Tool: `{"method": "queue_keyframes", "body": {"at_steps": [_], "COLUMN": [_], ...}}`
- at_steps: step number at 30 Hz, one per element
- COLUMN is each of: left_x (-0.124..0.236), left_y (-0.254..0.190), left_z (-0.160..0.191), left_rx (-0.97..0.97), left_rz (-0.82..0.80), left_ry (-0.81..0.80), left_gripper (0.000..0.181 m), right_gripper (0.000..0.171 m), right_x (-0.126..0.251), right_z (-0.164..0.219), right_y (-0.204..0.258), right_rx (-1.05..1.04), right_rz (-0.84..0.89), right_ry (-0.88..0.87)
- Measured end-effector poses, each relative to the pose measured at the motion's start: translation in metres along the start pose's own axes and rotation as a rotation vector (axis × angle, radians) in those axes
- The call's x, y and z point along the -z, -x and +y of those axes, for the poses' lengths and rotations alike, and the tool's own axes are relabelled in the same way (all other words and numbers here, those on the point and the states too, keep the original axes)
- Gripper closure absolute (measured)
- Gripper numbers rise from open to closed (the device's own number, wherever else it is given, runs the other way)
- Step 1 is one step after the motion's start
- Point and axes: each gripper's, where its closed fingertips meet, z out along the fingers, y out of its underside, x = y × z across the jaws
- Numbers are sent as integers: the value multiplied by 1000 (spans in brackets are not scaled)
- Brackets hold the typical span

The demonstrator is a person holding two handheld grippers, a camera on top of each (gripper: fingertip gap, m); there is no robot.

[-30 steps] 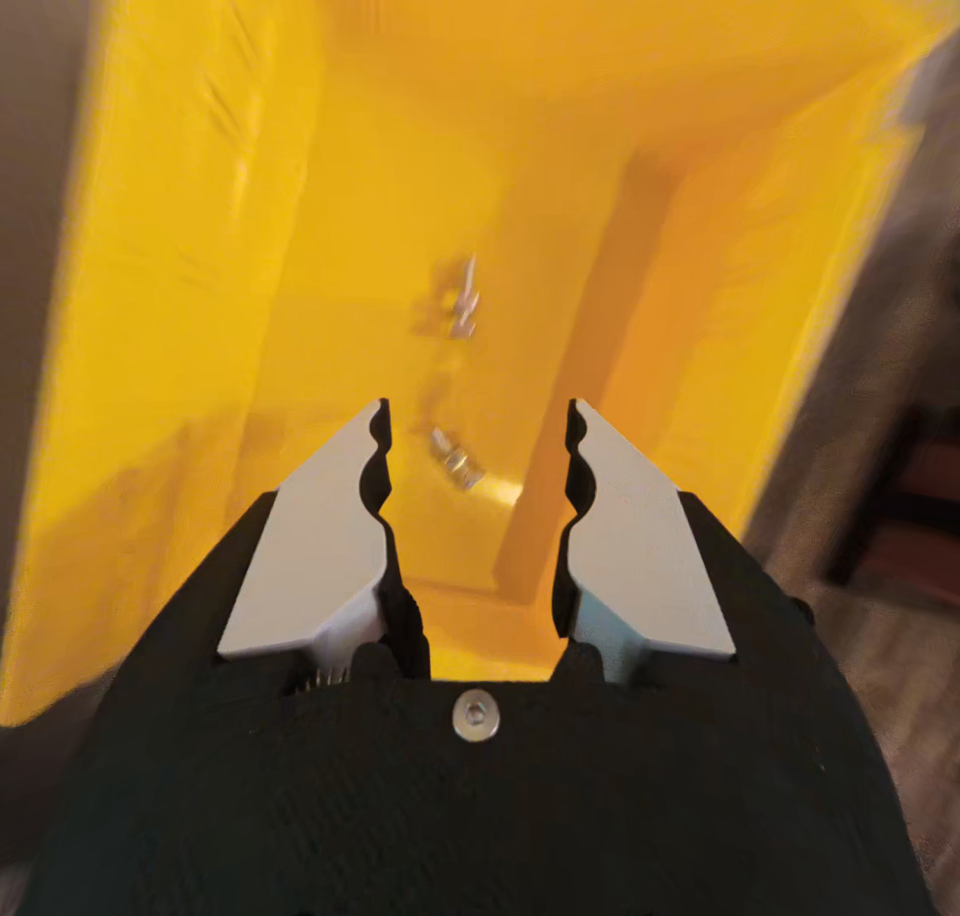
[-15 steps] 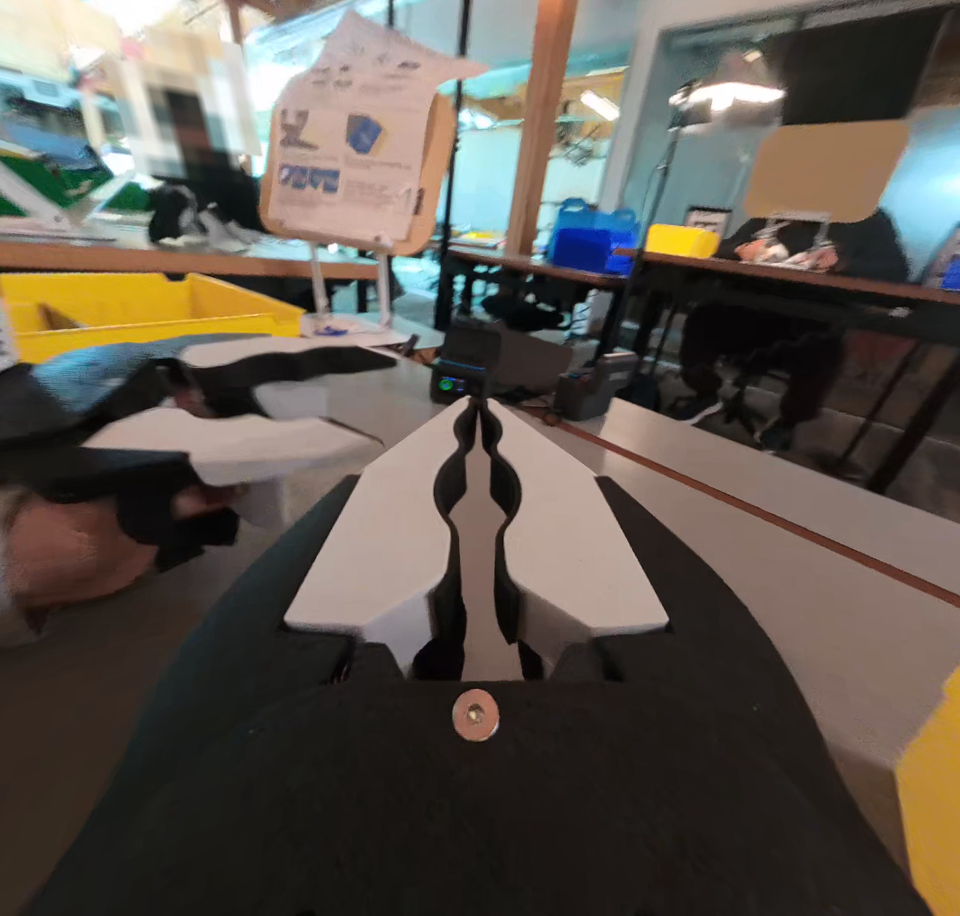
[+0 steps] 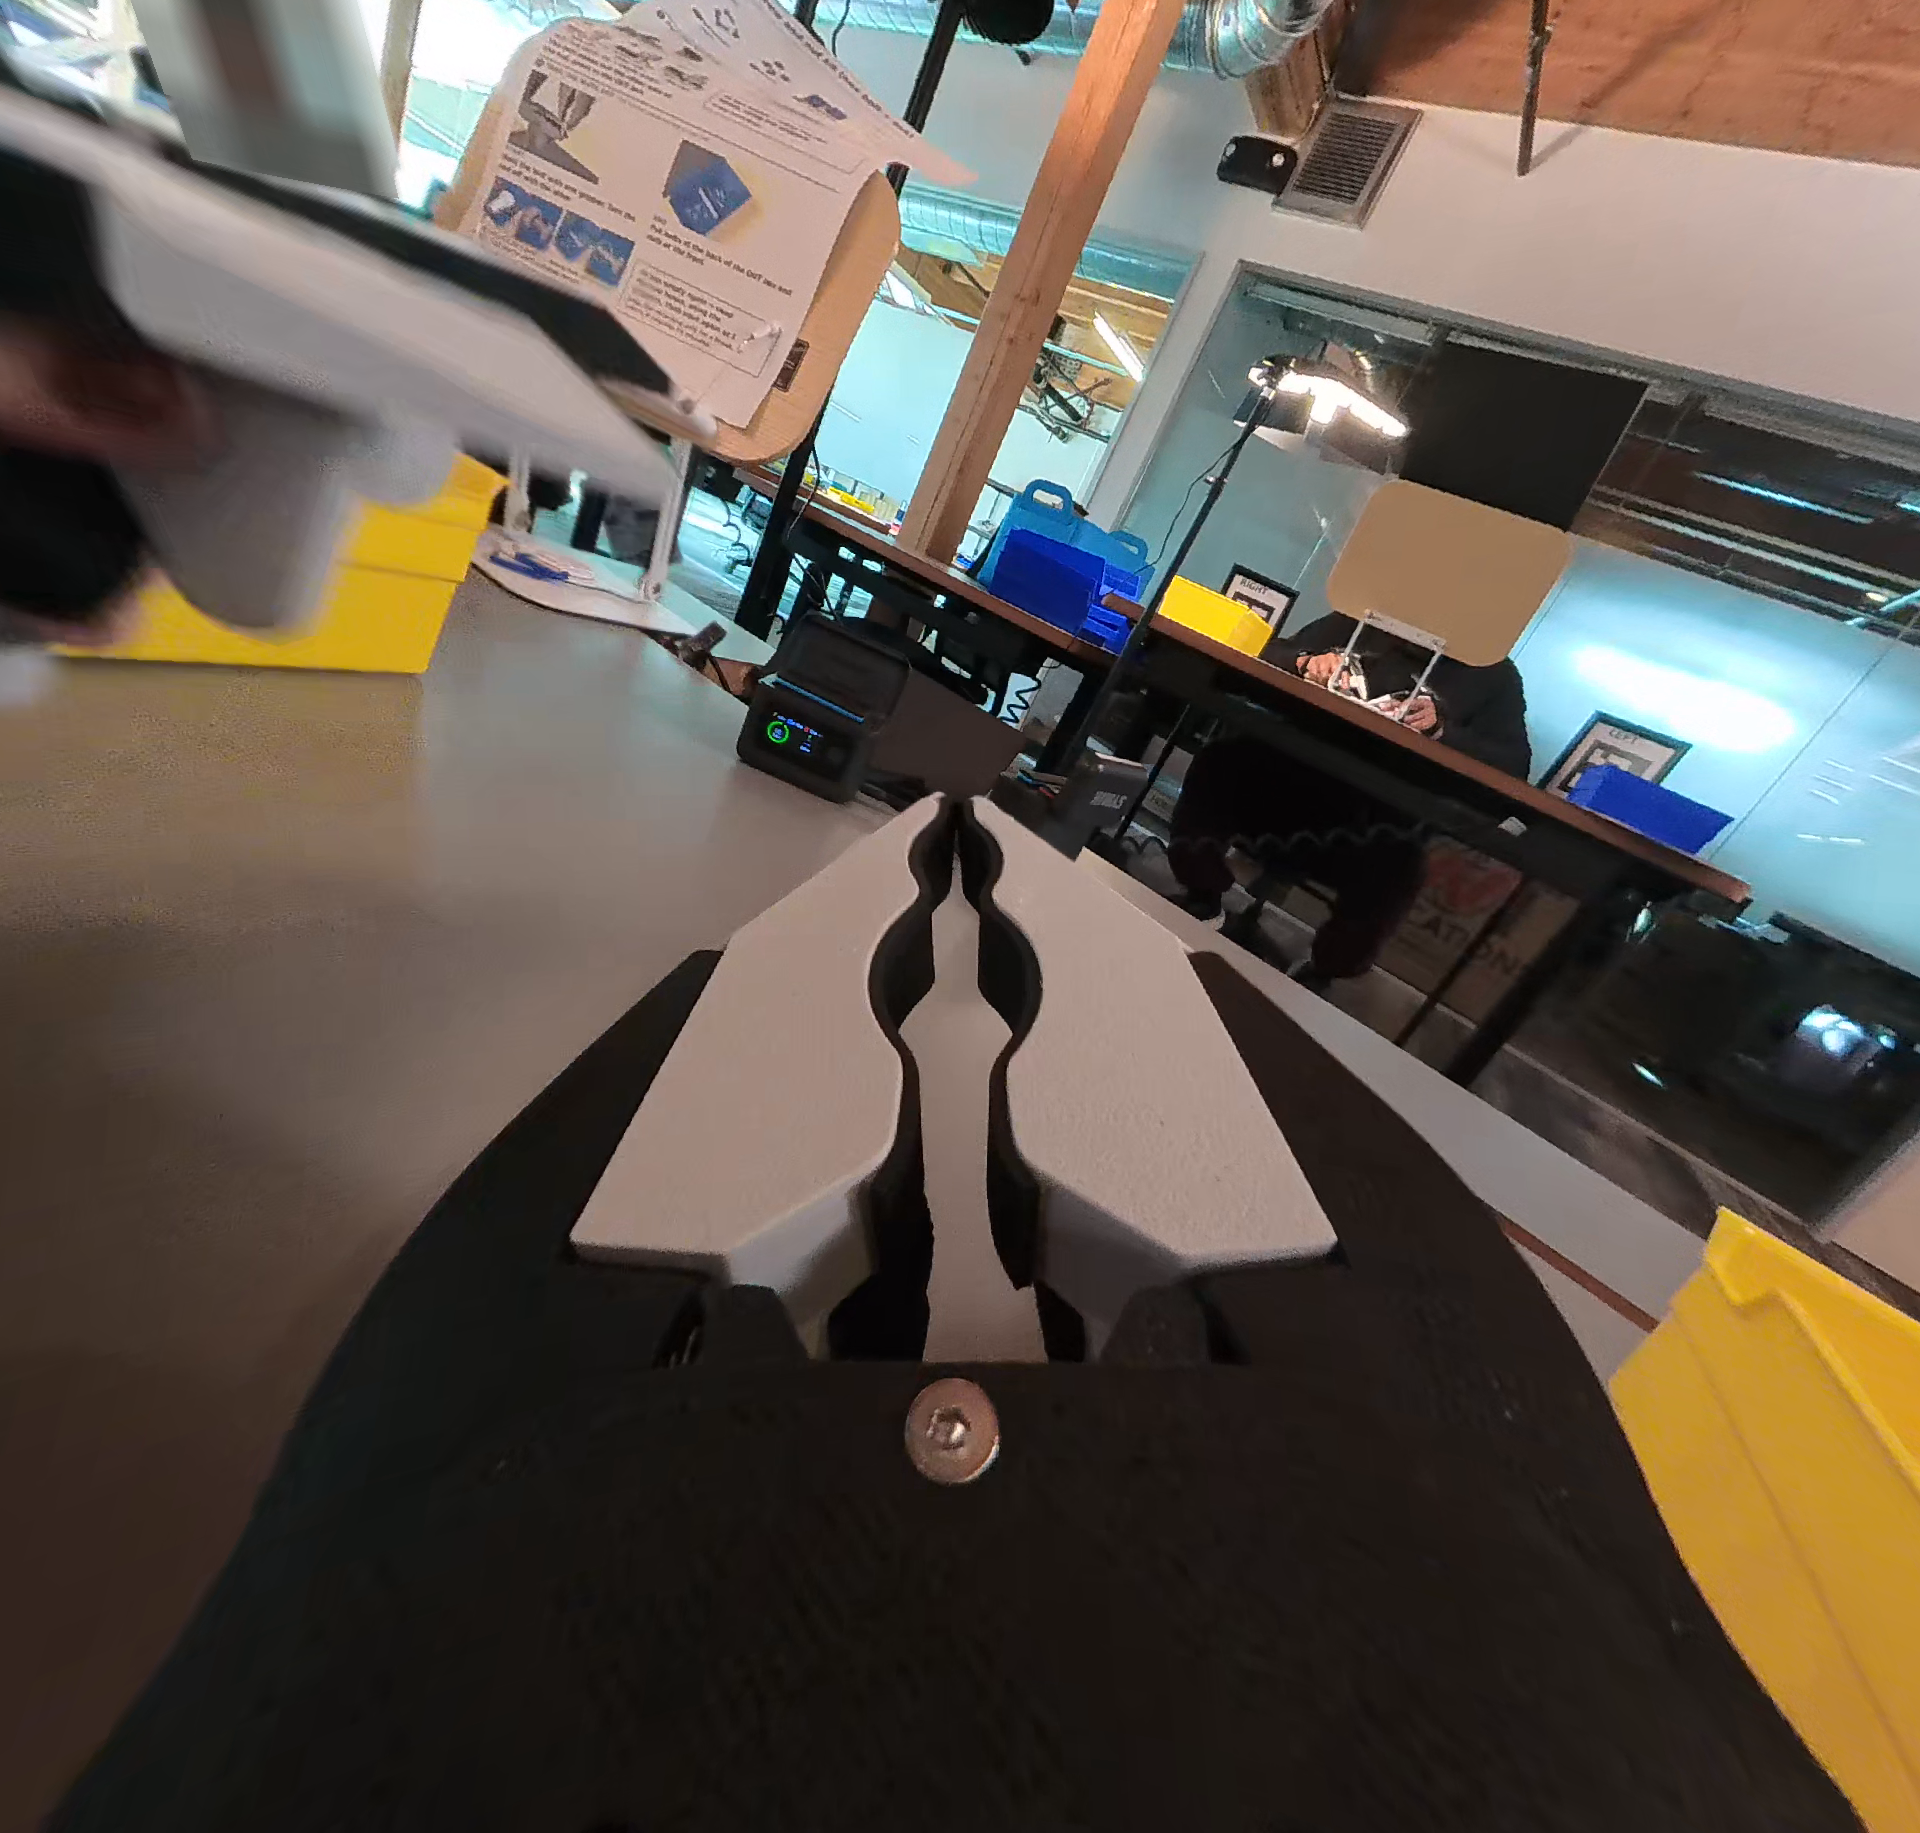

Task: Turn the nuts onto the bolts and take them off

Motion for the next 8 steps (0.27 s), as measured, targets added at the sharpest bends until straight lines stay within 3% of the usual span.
{"method": "queue_keyframes", "body": {"at_steps": [2,4,6,8], "left_x": [26,57,84,108], "left_y": [17,62,100,153], "left_z": [-23,-27,-32,-28], "left_rx": [35,53,74,72], "left_rz": [-50,-215,-250,-319], "left_ry": [27,210,360,495], "left_gripper": [83,103,105,130], "right_gripper": [171,171,171,171], "right_x": [1,2,1,0], "right_z": [-1,-1,-1,-1], "right_y": [0,0,1,3], "right_rx": [-8,-16,-20,-25], "right_rz": [-2,-8,-14,-25], "right_ry": [-6,-7,-5,-6]}}
